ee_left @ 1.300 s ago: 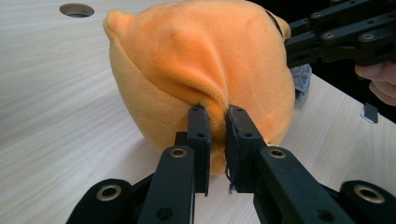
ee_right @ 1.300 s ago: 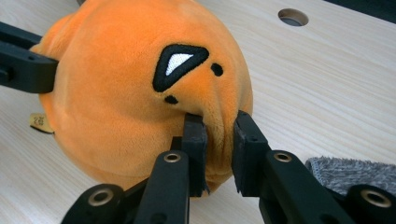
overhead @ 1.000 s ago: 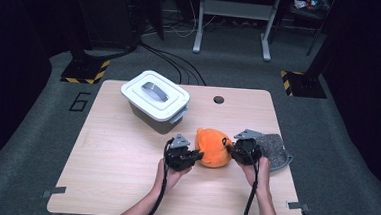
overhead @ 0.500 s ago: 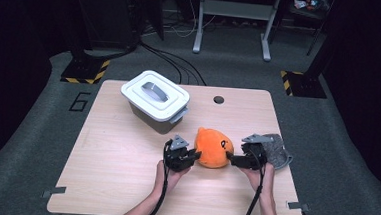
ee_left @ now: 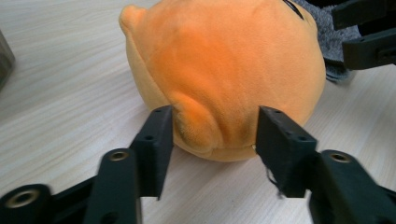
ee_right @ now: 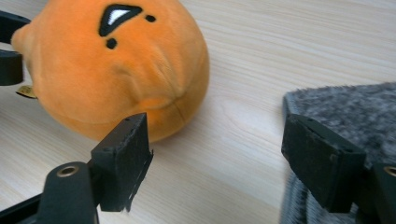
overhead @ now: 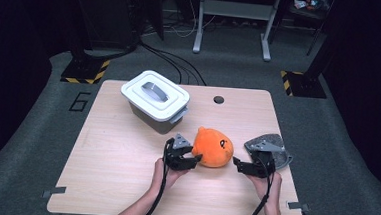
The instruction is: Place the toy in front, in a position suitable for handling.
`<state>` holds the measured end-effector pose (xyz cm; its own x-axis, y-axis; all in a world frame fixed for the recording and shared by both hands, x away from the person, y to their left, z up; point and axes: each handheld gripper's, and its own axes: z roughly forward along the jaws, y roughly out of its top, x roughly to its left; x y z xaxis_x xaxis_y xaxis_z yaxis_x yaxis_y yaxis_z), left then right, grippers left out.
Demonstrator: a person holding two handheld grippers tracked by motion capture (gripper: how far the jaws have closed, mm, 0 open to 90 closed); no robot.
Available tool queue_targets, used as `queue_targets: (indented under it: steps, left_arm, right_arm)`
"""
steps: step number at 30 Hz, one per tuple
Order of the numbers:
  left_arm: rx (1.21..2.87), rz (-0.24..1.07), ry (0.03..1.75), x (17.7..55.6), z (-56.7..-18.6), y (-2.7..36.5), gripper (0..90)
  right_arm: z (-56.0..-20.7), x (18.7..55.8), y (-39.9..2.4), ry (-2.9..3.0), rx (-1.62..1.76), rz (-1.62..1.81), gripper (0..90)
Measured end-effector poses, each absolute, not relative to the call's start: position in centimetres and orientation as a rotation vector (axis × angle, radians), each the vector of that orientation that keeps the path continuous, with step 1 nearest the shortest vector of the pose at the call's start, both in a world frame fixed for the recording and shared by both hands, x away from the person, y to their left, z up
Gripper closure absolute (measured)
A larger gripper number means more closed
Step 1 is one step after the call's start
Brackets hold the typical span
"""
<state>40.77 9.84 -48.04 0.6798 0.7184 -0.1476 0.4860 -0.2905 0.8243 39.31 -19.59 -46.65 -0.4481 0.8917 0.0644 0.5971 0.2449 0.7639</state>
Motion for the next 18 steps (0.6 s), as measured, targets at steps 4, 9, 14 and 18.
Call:
queue_targets:
  steps: [4,9,14,18]
  left_arm:
    - [1.965,0.321,0.919,40.9,-47.7,10.1,37.4]
    - [1.975,0.314,0.893,40.9,-47.4,10.6,31.1]
    - [2.004,0.303,0.866,40.7,-47.4,11.0,23.7]
    - [2.02,0.303,0.852,40.8,-47.5,11.2,21.9]
  right_arm:
    - [-46.5,39.0,-20.5,2.114,1.378,1.028,20.0]
    - [-46.2,39.2,-22.0,2.086,1.399,0.99,17.7]
    - [-46.3,40.0,-23.3,2.057,1.439,0.908,16.6]
    - [-46.6,40.7,-24.1,2.05,1.456,0.846,16.0]
